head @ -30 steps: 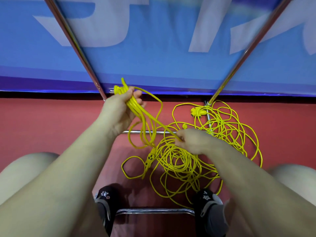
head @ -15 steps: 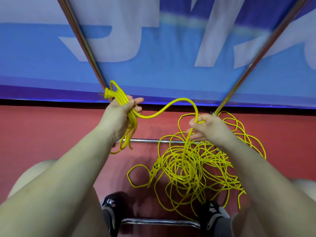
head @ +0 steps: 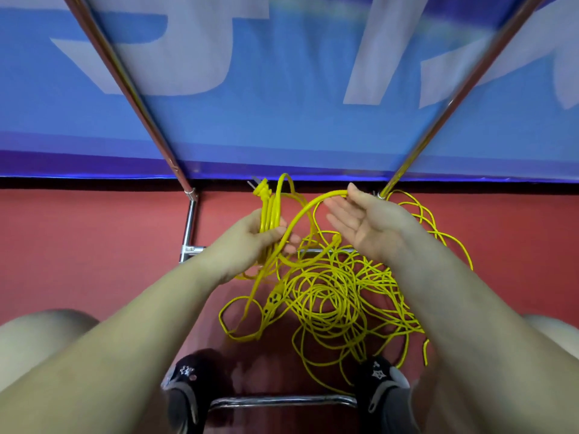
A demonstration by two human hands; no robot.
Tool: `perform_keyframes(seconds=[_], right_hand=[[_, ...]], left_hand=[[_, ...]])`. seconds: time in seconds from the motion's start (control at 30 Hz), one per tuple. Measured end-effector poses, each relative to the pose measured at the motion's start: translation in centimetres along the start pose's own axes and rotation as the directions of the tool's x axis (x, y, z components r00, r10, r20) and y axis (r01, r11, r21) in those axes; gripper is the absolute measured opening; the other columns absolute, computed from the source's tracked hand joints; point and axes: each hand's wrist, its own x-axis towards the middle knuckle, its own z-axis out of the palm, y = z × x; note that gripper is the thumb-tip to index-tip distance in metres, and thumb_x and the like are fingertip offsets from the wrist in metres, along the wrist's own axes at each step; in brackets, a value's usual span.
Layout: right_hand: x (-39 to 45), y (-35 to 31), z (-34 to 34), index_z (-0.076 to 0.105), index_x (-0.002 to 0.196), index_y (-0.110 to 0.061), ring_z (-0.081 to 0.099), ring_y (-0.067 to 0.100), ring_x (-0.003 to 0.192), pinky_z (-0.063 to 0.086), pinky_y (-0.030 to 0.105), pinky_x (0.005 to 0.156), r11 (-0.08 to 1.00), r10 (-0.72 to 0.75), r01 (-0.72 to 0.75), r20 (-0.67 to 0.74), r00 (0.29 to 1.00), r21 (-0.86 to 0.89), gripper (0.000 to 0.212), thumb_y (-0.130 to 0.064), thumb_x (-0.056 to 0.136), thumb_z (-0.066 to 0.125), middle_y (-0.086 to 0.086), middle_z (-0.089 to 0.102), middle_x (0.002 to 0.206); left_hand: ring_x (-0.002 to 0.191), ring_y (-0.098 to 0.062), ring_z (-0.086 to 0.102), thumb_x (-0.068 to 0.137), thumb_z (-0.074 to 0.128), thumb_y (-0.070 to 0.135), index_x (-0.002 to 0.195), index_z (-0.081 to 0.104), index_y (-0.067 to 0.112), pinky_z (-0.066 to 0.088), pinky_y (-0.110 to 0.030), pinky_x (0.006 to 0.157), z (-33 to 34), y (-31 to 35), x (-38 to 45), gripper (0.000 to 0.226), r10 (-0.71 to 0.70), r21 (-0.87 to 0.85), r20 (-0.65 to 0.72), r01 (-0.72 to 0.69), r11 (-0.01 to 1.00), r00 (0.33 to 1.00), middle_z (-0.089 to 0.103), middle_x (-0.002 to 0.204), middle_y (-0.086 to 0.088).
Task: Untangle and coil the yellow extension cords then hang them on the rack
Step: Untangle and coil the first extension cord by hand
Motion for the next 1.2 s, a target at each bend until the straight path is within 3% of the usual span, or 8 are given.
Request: perform_keyframes(seconds=[0.27, 0.4, 0.57, 0.73, 0.8, 0.87, 1.07, 1.2], right_hand=[[1.2, -0.9, 0.7, 0.052, 0.1, -0.001, 0.069, 0.012, 0.076, 0.054, 0.031, 0.068, 0.988, -0.039, 0.031, 0.047, 0.998, 0.153, 0.013, -0.01, 0.097, 0.043, 0.01, 0.067, 0.088], [1.3, -0.5, 1.1, 0.052, 0.095, -0.004, 0.071, 0.014, 0.072, 0.056, 0.032, 0.074, 0.995, -0.066, 0.055, 0.13, 0.989, 0.087, 0.009, -0.011, 0.096, 0.046, 0.01, 0.066, 0.097], [1.2, 0.7, 1.1, 0.055, 0.097, -0.014, 0.067, 0.015, 0.08, 0.053, 0.03, 0.076, 0.953, -0.095, 0.134, 0.154, 0.983, -0.27, 0.006, -0.014, 0.094, 0.05, 0.005, 0.067, 0.092], [0.4, 3.0, 0.8, 0.055, 0.074, -0.015, 0.061, 0.006, 0.051, 0.048, 0.017, 0.052, 0.375, -0.137, 0.325, 0.294, 0.946, -0.868, 0.019, -0.023, 0.09, 0.059, 0.004, 0.064, 0.067], [0.6, 4.1, 0.1, 0.06, 0.074, -0.018, 0.066, 0.014, 0.066, 0.051, 0.025, 0.064, 0.071, -0.045, 0.34, 0.337, 0.94, -0.938, 0.019, -0.031, 0.087, 0.063, 0.006, 0.069, 0.076], [0.7, 4.9, -0.5, 0.064, 0.09, -0.018, 0.062, 0.015, 0.081, 0.048, 0.027, 0.075, -0.095, 0.0, 0.345, 0.347, 0.938, -0.934, 0.017, -0.034, 0.085, 0.064, 0.001, 0.067, 0.089], [1.1, 5.2, -0.7, 0.056, 0.09, -0.02, 0.058, 0.018, 0.083, 0.044, 0.027, 0.076, -0.012, 0.03, 0.429, 0.429, 0.903, -0.903, 0.003, -0.018, 0.091, 0.056, -0.007, 0.057, 0.082], [0.9, 4.5, 0.2, 0.045, 0.083, -0.024, 0.061, 0.032, 0.083, 0.046, 0.034, 0.073, 0.299, -0.023, 0.461, 0.477, 0.879, -0.836, 0.019, -0.013, 0.09, 0.058, 0.012, 0.068, 0.098]], left_hand=[[0.05, -0.004, 0.061, 0.097, 0.043, 0.003, 0.093, 0.049, 0.01, 0.043, -0.015, 0.043, -0.2, 0.2, 1.1, 0.01, -0.025, -0.027, 0.143, 0.029, 0.999, 0.989, 0.066, 0.061, 0.002], [0.06, -0.007, 0.065, 0.096, 0.046, 0.006, 0.118, 0.051, 0.003, 0.045, -0.027, 0.058, -0.7, -0.2, 1.6, 0.022, -0.065, -0.006, 0.149, 0.066, 0.998, 0.987, 0.068, 0.067, 0.004], [0.057, -0.006, 0.062, 0.096, 0.046, 0.003, 0.095, 0.056, 0.013, 0.049, -0.023, 0.056, -0.6, 0.0, 1.8, 0.014, -0.064, -0.075, 0.065, 0.069, 0.995, 0.996, 0.062, 0.068, 0.002], [0.06, -0.011, 0.066, 0.096, 0.048, 0.007, 0.089, 0.055, 0.012, 0.051, -0.028, 0.057, -0.8, -0.1, 2.7, 0.011, -0.067, -0.28, -0.168, 0.017, 0.96, 0.984, 0.064, 0.07, 0.001], [0.059, -0.007, 0.067, 0.097, 0.046, 0.008, 0.084, 0.056, 0.01, 0.052, -0.02, 0.05, -0.8, 0.4, 2.8, 0.017, -0.061, -0.369, -0.216, -0.024, 0.929, 0.974, 0.066, 0.062, 0.004], [0.06, -0.006, 0.068, 0.097, 0.046, 0.009, 0.082, 0.057, 0.009, 0.053, -0.018, 0.051, -0.8, 0.7, 2.9, 0.019, -0.055, -0.414, -0.248, -0.054, 0.909, 0.967, 0.068, 0.06, 0.005], [0.064, -0.007, 0.069, 0.099, 0.043, 0.01, 0.089, 0.057, 0.01, 0.052, -0.019, 0.05, -1.7, 1.1, 3.1, 0.017, -0.063, -0.492, -0.327, -0.113, 0.863, 0.943, 0.072, 0.069, 0.004], [0.063, -0.007, 0.068, 0.099, 0.044, 0.013, 0.089, 0.058, 0.012, 0.051, -0.022, 0.051, -2.4, 1.0, 3.3, 0.017, -0.051, -0.446, -0.351, -0.119, 0.887, 0.935, 0.072, 0.07, 0.004]])
